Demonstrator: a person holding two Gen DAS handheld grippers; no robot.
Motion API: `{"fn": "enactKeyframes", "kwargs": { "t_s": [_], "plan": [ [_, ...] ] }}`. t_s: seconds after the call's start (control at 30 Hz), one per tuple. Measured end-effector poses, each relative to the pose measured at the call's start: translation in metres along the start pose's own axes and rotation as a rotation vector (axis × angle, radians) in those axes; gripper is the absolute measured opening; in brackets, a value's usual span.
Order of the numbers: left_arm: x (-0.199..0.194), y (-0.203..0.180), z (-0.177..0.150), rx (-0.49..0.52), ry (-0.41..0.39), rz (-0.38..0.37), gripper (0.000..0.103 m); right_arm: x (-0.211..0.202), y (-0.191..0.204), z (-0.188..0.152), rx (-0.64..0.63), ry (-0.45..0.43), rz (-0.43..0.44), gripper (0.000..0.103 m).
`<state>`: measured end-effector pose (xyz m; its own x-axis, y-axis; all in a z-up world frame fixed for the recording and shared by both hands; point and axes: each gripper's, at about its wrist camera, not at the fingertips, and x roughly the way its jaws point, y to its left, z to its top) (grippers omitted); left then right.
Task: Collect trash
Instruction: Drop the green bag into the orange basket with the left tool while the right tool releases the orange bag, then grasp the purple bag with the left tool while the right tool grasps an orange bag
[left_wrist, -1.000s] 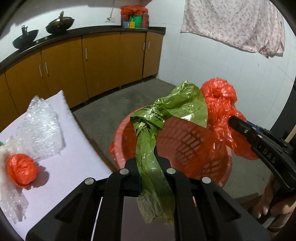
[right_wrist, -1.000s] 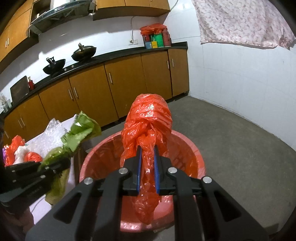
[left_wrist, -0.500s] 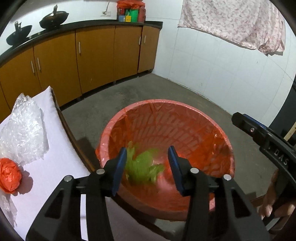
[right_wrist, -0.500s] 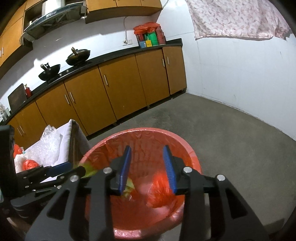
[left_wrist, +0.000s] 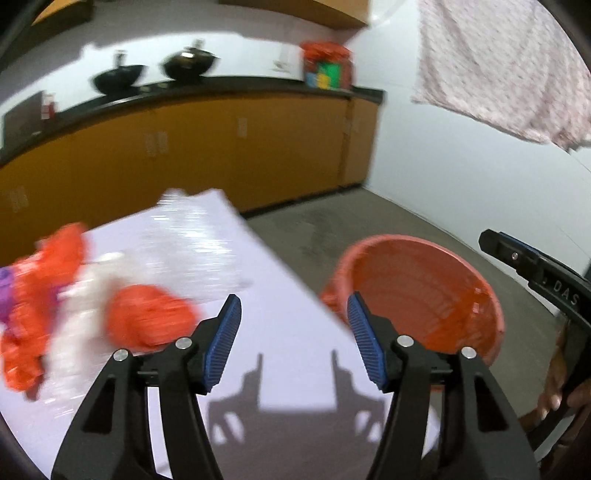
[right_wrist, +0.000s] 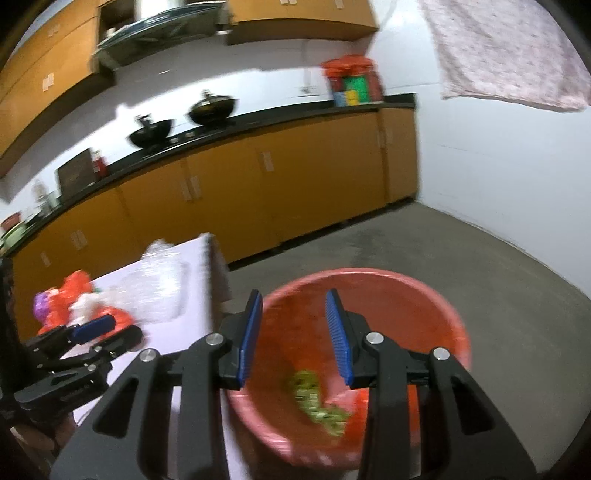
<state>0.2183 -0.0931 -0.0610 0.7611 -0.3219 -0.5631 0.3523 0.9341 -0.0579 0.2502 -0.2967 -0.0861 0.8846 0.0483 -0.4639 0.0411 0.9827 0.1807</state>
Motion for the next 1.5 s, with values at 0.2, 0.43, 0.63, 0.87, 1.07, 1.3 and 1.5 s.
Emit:
{"fn": "enactKeyframes", "kwargs": {
  "t_s": [0.2,0.43,0.63,0.87,1.07,1.3,1.5],
  "plan": [
    [-0.046,0.071,-0.017,-0.04,-0.076,0.241,0.075,0.019,0.069,-0.005,-0.072,0.04,0.125,0.039],
    [-0.066,0.173,-0.029,-0.158,-0.066,0.457,0.085,0.045,0.134,-0.012,-0.123,0.089,0.208,0.043],
    [-0.06,0.215,-0.017,-0.22,-0.093,0.479,0.097,0.082,0.181,-0.022,-0.144,0.162,0.264,0.046],
    [-0.04,0.228,-0.018,-0.219,-0.068,0.455,0.098,0.118,0.203,-0.028,-0.15,0.22,0.266,0.054],
    [-0.028,0.238,-0.022,-0.259,-0.031,0.436,0.098,0.146,0.212,-0.035,-0.15,0.288,0.267,0.055],
    [-0.021,0.241,-0.027,-0.257,-0.01,0.384,0.071,0.151,0.217,-0.046,-0.191,0.327,0.308,0.036],
    [-0.022,0.235,-0.029,-0.222,-0.015,0.366,0.048,0.147,0.217,-0.047,-0.209,0.333,0.337,0.019]
  ]
}}
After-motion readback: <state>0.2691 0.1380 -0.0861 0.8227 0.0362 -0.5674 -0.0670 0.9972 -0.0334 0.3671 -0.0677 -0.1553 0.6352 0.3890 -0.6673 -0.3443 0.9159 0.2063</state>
